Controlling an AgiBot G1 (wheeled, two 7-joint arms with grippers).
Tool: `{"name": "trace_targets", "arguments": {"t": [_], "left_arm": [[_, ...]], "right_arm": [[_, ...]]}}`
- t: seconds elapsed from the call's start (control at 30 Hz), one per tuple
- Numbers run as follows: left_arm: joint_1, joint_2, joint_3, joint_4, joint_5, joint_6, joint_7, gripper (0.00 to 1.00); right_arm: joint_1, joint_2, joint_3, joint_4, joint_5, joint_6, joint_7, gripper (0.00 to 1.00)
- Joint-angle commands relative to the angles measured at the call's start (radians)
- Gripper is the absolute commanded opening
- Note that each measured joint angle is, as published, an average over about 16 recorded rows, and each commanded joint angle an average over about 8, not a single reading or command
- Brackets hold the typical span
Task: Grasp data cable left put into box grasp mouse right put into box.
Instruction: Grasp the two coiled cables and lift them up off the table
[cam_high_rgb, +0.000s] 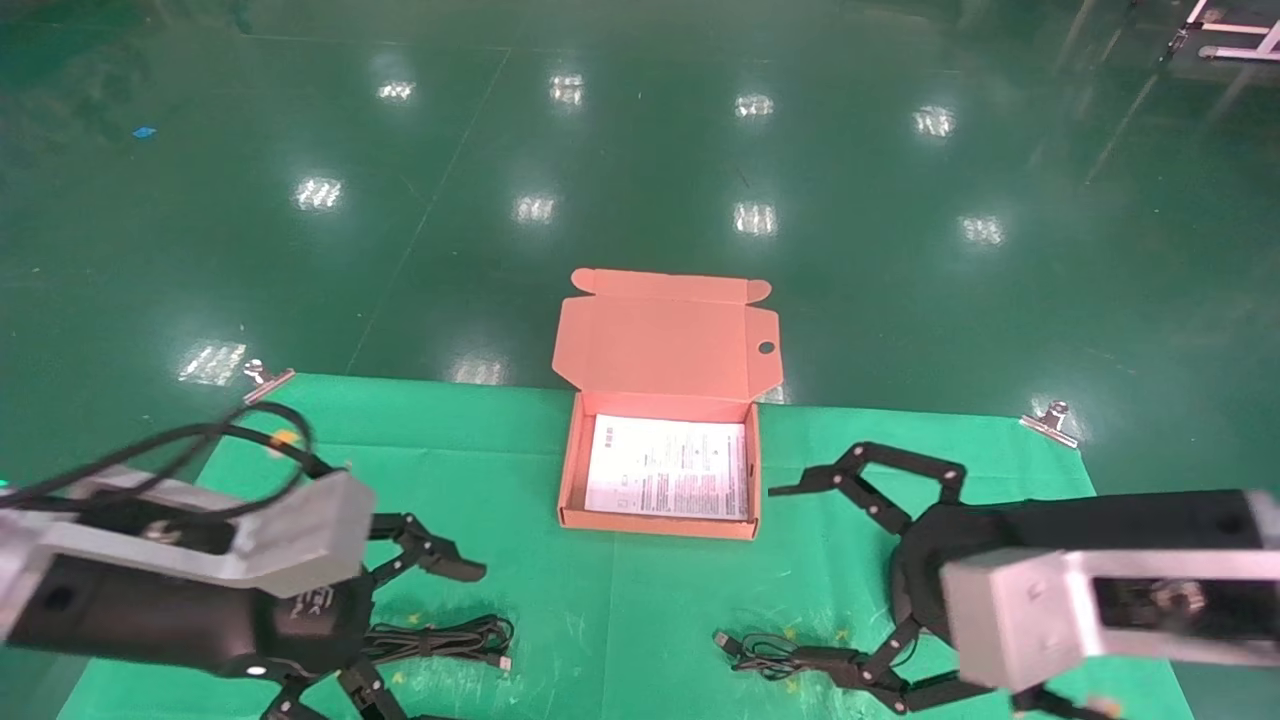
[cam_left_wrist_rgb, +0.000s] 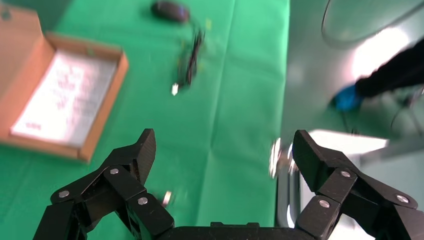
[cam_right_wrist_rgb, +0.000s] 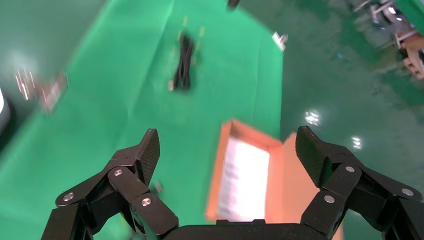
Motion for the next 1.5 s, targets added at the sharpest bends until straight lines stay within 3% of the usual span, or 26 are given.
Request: {"name": "trace_targets", "arguments": {"t": [0.03, 0.27, 0.53, 0.7, 0.9, 1.23, 1.5], "left_arm": [[-0.038, 0.015, 0.048, 0.012, 0.046, 0.002, -0.002, 1.0], [-0.15, 0.107, 0.212, 0.069, 0.237, -0.01, -0.002, 1.0], [-0.171, 0.194, 0.319, 0.125, 0.432, -0.072, -0.004, 1.0], [-0.135, 0.221, 0.357, 0.123, 0.523, -0.131, -0.028, 1.0], [-0.071, 0.24, 0.371, 0.171, 0.553, -0.203, -0.036, 1.0], [-0.024, 0.287, 0.347, 0.382, 0.522, -0.317, 0.025, 1.0], [-0.028, 0.354, 0.35, 0.569, 0.529, -0.371, 0.116, 1.0]], "right_arm": [[0.02, -0.014, -0.016, 0.004, -0.058, 0.005, -0.056, 1.0], [0.003, -0.065, -0.067, 0.005, -0.235, 0.077, -0.265, 1.0], [-0.039, -0.117, -0.126, 0.002, -0.439, 0.194, -0.335, 1.0], [-0.067, -0.152, -0.162, -0.003, -0.562, 0.255, -0.298, 1.0], [-0.101, -0.193, -0.197, -0.018, -0.675, 0.287, -0.199, 1.0], [-0.111, -0.286, -0.231, -0.123, -0.781, 0.293, -0.023, 1.0], [-0.075, -0.365, -0.25, -0.275, -0.839, 0.318, 0.025, 1.0]]}}
